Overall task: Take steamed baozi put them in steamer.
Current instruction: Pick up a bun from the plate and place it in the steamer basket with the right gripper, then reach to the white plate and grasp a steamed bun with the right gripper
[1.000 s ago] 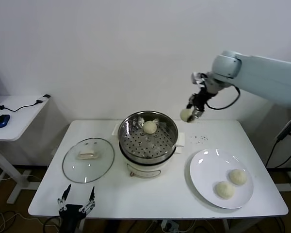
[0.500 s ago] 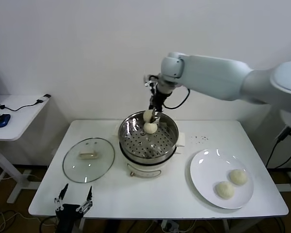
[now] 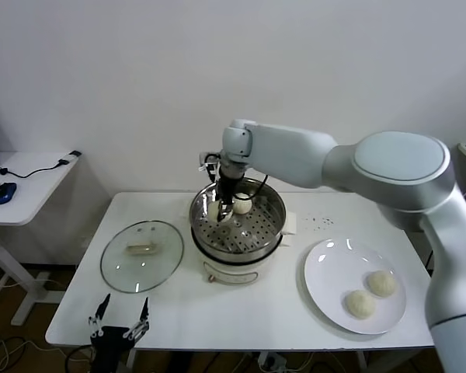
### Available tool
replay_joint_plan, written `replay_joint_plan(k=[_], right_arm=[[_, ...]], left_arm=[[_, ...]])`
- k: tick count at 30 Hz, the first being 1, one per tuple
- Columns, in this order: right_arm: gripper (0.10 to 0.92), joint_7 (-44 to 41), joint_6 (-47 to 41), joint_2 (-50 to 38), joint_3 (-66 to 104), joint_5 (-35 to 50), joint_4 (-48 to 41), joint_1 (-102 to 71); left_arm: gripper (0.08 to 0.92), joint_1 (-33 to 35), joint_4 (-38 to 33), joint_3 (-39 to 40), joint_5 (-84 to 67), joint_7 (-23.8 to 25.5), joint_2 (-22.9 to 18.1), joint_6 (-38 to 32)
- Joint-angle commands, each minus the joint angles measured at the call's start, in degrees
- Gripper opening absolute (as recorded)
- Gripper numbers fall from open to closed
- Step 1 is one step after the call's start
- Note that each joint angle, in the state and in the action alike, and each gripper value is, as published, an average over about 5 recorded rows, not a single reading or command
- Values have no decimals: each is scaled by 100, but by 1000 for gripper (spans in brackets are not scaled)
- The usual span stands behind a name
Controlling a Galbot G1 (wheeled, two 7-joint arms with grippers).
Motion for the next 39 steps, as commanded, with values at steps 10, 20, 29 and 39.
replay_joint_plan(k=[10, 20, 29, 39], right_arm=[[664, 10, 26, 309, 82, -245, -553, -433], [822, -36, -2, -142, 232, -320, -5, -37], [823, -58, -42, -2287, 73, -217, 2368, 1294], [823, -436, 180, -5014, -317, -1292, 4067, 1792]], left_arm=[[823, -11, 10, 8, 2, -27, -14, 19], [823, -1, -34, -6, -4, -27, 4, 23], [823, 9, -63, 9, 4, -24, 26, 29], [823, 13, -83, 32, 26, -23, -25, 61]])
